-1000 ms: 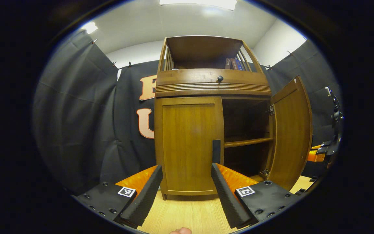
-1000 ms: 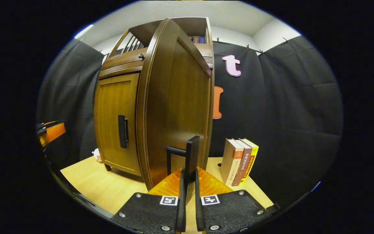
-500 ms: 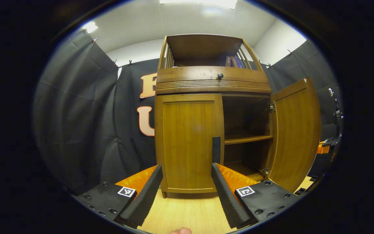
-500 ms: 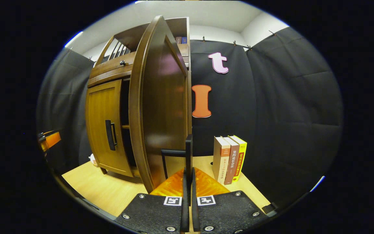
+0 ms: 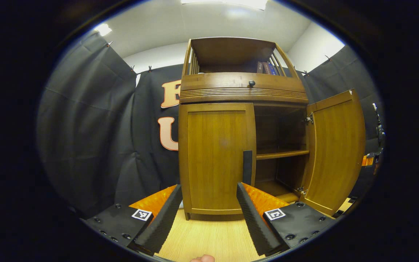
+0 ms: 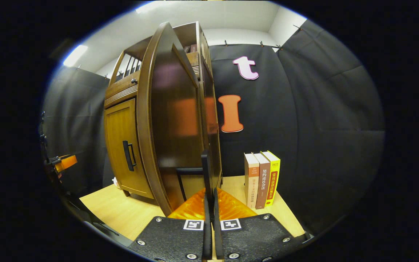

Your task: Open the right door of the double-door shoe cabinet with the right hand, and open the left door with the left hand.

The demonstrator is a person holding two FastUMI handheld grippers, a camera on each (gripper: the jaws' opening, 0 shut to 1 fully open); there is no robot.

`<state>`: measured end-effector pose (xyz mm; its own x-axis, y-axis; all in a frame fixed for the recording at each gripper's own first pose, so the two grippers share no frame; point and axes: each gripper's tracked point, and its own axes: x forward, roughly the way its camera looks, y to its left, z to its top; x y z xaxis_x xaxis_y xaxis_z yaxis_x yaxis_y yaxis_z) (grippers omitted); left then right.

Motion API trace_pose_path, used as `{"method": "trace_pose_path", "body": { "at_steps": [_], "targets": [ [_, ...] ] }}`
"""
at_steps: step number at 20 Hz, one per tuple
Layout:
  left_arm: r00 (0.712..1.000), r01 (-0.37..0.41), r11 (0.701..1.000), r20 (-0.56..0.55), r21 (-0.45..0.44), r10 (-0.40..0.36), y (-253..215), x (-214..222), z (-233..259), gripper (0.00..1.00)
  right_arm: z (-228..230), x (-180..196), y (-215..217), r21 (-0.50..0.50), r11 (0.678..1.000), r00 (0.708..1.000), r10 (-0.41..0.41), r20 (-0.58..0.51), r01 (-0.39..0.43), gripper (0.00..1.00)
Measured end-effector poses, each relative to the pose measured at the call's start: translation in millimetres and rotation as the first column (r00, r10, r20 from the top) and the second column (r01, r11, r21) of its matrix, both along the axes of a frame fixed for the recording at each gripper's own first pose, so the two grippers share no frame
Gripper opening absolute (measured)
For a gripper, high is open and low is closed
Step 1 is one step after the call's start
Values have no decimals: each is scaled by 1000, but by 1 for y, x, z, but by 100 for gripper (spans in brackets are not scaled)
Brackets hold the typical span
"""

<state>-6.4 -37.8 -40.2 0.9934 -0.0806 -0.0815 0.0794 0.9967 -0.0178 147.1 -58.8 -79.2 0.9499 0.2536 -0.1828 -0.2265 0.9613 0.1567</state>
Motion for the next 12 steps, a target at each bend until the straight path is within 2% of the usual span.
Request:
{"method": "trace_pose_path", "body": {
  "at_steps": [1,2,3,5,8,12],
  "targets": [
    [1000,3,1000,2,-4,-3,-1,0,0,94,0,1,-2,10,1000,1000,22,3,-22,3],
    [1000,6,1000,4,-7,-6,-1,0,0,94,-2,2,-3,34,998,999,54,0,-54,3],
    [1000,8,1000,5,-7,-8,0,0,1,94,-7,-1,-2,64,994,996,85,-28,-83,10],
    [1000,8,1000,7,-8,-8,-1,0,1,94,-25,-13,-2,82,992,990,106,-93,-98,10],
    [1000,1,1000,-4,-13,-2,1,0,-2,94,-28,-35,-10,49,998,992,55,-117,-50,10],
    [1000,10,1000,-22,-17,-10,0,2,-5,94,-28,-72,-23,-23,997,992,-72,-99,71,9]
  ]
}}
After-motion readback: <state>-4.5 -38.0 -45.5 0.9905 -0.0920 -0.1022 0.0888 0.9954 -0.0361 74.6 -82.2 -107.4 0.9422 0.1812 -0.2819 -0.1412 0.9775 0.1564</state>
